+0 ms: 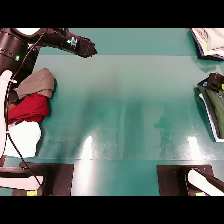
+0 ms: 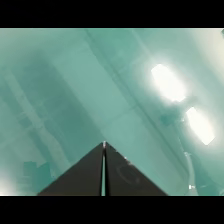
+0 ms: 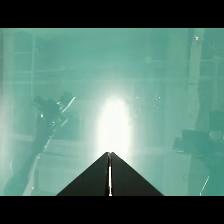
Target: Fold the shirts.
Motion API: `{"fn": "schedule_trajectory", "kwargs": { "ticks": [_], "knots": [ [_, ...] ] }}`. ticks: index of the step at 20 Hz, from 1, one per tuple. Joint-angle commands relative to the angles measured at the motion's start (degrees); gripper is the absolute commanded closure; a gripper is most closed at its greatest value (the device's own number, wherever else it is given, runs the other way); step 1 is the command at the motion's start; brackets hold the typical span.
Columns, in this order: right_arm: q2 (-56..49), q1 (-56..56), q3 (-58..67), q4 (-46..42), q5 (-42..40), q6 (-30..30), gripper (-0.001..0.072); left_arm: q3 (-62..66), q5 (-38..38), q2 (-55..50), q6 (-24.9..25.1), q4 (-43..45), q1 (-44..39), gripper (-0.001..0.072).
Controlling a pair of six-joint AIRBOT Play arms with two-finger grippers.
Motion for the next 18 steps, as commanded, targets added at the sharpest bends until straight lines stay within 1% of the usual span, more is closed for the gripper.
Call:
{"fn": "schedule_trajectory", "kwargs": {
  "ticks": [1, 13, 16, 17, 18],
  "knots": [
    [0.0, 0.1, 0.0, 0.0, 0.0, 0.0, 0.0692, 0.0, 0.0, 0.0, 0.0, 0.0, 0.0, 0.0678],
    [0.0, 0.1, 0.0, 0.1, 0.8, 0.0, 0.0692, 0.0, 0.1, 0.0, 0.0, -0.3, 0.0, 0.0678],
    [0.0, 0.1, 0.0, 0.1, 2.2, 0.0, 0.0692, 0.0, 3.2, 0.0, 0.0, -0.2, 0.0, 0.0674],
    [0.0, 0.1, 0.0, 0.2, 2.3, 0.0, 0.0692, 0.0, 3.3, 0.0, 0.0, 2.6, 0.1, 0.0431],
    [0.0, 0.1, 0.0, 0.2, 2.2, 0.0, 0.0692, 0.0, 3.7, 0.0, -0.1, 7.0, 0.1, 0.0023]
  ]
}}
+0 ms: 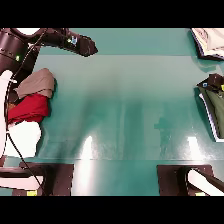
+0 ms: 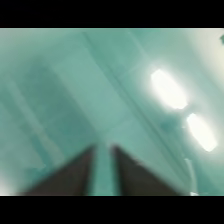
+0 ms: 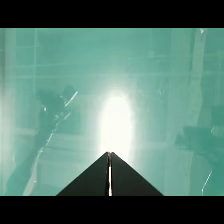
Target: Fold the shirts.
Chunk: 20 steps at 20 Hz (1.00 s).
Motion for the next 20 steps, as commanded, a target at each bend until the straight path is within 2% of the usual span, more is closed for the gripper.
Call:
{"fn": "schedule_trajectory", "kwargs": {
  "ticks": [1, 2, 4, 5, 8, 10, 15, 20],
  "knots": [
    [0.0, 0.0, 0.0, 0.0, 0.6, 0.0, 0.0692, 0.0, 2.1, -0.1, -1.1, 11.9, 0.1, -0.0007],
    [0.0, 0.0, 0.0, 0.0, 0.6, 0.0, 0.0692, 0.0, 1.9, -0.1, -3.3, 19.6, 0.1, -0.0005],
    [0.0, 0.0, 0.0, 0.1, 0.5, 0.0, 0.0692, 0.0, -0.4, -0.8, -11.2, 36.1, 1.9, -0.0004],
    [0.0, 0.0, 0.0, 0.1, 0.5, 0.0, 0.0692, 0.0, -1.9, -1.7, -14.6, 39.4, 4.1, -0.0004],
    [0.0, 0.0, 0.0, 0.1, 0.5, 0.0, 0.0692, -1.8, -7.0, -5.1, -19.7, 39.8, 12.8, -0.0004],
    [0.0, 0.0, 0.0, 0.1, 0.3, 0.0, 0.0692, -5.8, -7.1, -6.7, -21.1, 39.3, 17.2, -0.0004],
    [0.0, 0.0, 0.0, 0.1, 0.1, 0.0, 0.0692, -18.9, 1.7, -8.3, -21.3, 39.0, 22.9, -0.0004],
    [0.0, 0.1, 0.0, 0.5, 0.1, 0.0, 0.0692, -23.9, 8.3, -8.6, -22.3, 38.9, 23.9, -0.0003]
  ]
}}
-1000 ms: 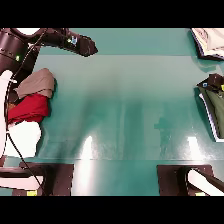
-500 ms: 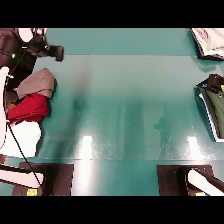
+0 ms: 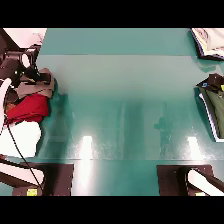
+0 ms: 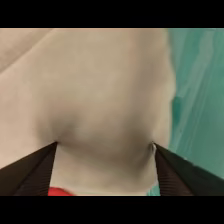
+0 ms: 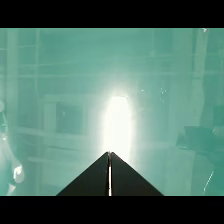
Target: Fold the shirts.
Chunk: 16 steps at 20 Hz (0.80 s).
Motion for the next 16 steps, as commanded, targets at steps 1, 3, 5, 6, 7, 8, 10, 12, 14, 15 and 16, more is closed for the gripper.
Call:
{"fn": "schedule_trajectory", "kwargs": {
  "ticks": [1, 3, 5, 6, 7, 8, 10, 12, 14, 15, 16],
  "knots": [
    [0.0, 0.0, 0.0, 0.2, 0.0, 0.0, 0.0692, -2.9, 4.7, -0.3, -0.7, 0.0, 1.0, -0.0003],
    [0.0, 0.0, 0.0, 0.2, -0.1, 0.0, 0.0692, -2.1, 4.3, -0.2, -0.8, -1.2, 1.0, 0.025],
    [0.0, 0.0, 0.0, 0.2, -0.5, 0.0, 0.0692, 0.1, 3.1, 0.2, -0.1, -3.3, 1.0, 0.0636],
    [0.0, 0.0, 0.1, 0.2, -0.6, 0.0, 0.0692, 2.4, 1.9, 0.3, 1.6, -4.6, 0.9, 0.0679],
    [0.0, 0.0, 0.7, 0.2, -0.2, 0.0, 0.0692, 5.2, 0.1, 0.3, 3.8, -6.4, 0.8, 0.0679],
    [0.0, 0.0, 1.8, 0.2, 0.1, 0.0, 0.0692, 9.0, -2.8, 0.3, 6.2, -8.0, 0.3, 0.0679],
    [0.0, 0.0, 5.9, 0.2, 0.4, 0.0, 0.0692, 16.5, -6.6, 2.0, 9.0, -10.2, -1.6, 0.0679],
    [0.0, 0.0, 11.2, 0.3, 0.4, 0.0, 0.0692, 22.5, -9.0, 6.1, 11.7, -14.3, -4.9, 0.0679],
    [0.0, 0.0, 16.2, 0.2, 0.2, 0.0, 0.0692, 25.9, -13.5, 11.1, 15.7, -18.3, -9.2, 0.0679],
    [0.0, 0.0, 18.2, 0.2, 0.1, 0.0, 0.0692, 26.5, -15.7, 13.8, 16.2, -19.4, -11.7, 0.0679],
    [0.0, 0.0, 20.1, 0.2, -0.2, 0.0, 0.0692, 26.5, -17.4, 16.1, 16.2, -20.2, -14.0, 0.0679]
  ]
}}
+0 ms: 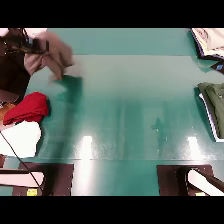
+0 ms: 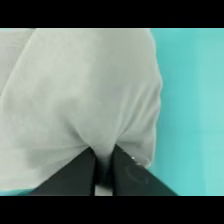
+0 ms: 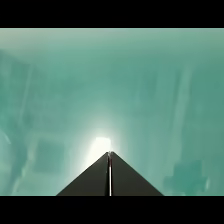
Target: Fold the shirts.
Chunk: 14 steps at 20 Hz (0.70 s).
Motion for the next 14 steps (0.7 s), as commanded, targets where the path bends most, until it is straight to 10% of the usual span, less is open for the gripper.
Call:
{"fn": "schedule_trajectory", "kwargs": {
  "ticks": [1, 13, 14],
  "knots": [
    [0.0, 0.0, 7.2, 0.0, -0.5, 0.0, 0.0692, 3.7, -8.2, 8.0, 3.7, -6.0, -7.6, 0.0679],
    [0.0, 0.0, 9.7, -0.1, 0.8, 0.0, 0.0692, -18.2, -3.3, 5.7, 7.3, -11.6, -27.2, 0.0671],
    [0.0, 0.0, 9.7, -0.1, 0.9, 0.0, 0.0692, -20.4, -0.3, 4.3, 7.8, -11.8, -27.2, 0.0432]
  ]
}}
